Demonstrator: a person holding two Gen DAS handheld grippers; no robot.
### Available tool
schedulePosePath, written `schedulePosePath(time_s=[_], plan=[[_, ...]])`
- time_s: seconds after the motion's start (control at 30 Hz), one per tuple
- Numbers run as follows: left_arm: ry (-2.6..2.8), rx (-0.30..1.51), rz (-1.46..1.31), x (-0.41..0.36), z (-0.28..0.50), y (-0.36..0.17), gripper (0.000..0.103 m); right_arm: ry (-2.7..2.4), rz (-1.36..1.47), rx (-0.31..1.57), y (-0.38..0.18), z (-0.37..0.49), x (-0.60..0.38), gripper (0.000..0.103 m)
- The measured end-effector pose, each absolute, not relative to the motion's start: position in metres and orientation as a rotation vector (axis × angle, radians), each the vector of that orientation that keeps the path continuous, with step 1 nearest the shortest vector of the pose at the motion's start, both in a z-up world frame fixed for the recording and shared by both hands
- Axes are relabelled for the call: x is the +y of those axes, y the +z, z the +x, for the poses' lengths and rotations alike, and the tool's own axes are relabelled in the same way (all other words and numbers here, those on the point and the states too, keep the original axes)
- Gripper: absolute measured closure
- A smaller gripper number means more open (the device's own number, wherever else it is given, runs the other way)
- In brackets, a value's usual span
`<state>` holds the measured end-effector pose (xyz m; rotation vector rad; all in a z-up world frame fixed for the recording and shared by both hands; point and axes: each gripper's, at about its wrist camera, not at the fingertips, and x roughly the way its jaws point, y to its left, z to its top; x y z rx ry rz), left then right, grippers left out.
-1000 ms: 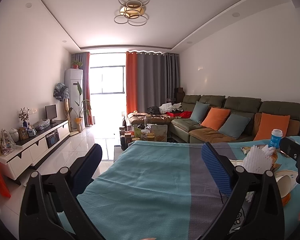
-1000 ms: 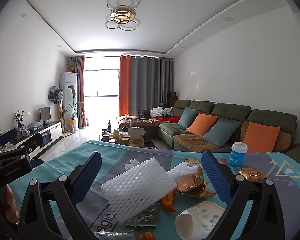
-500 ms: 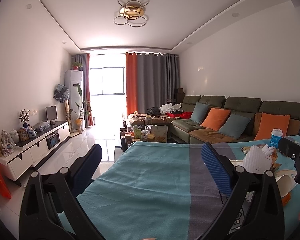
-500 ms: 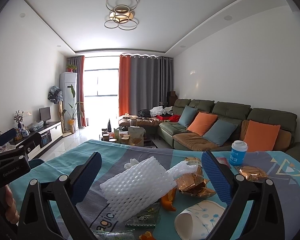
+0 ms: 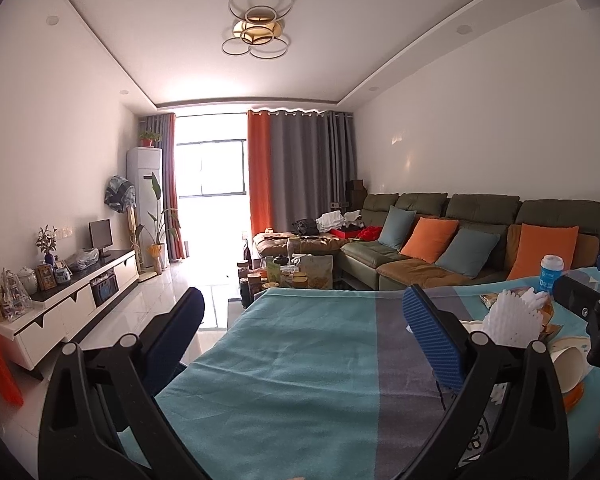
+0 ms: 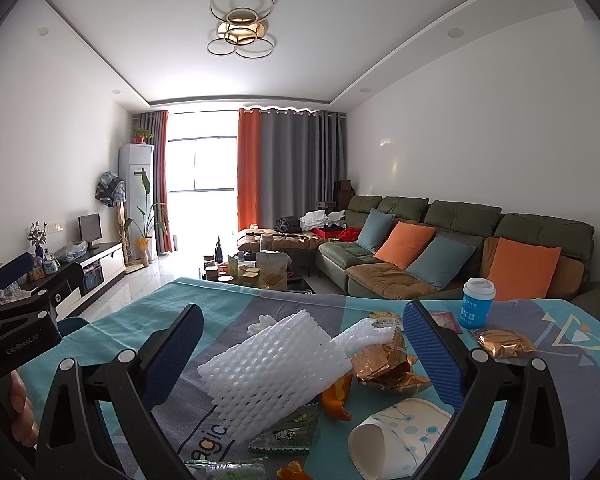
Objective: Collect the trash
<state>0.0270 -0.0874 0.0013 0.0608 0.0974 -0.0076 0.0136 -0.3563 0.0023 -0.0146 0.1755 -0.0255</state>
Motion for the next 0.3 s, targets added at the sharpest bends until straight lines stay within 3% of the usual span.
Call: schedulePosePath(time_s=[0.3], plan=[[-0.004,0.160,0.040,-0.0860,0.0343,-0.0039,0.006,-0.023,-0.011,0.185,0.0012,0.0119,-0.3541,0.006]])
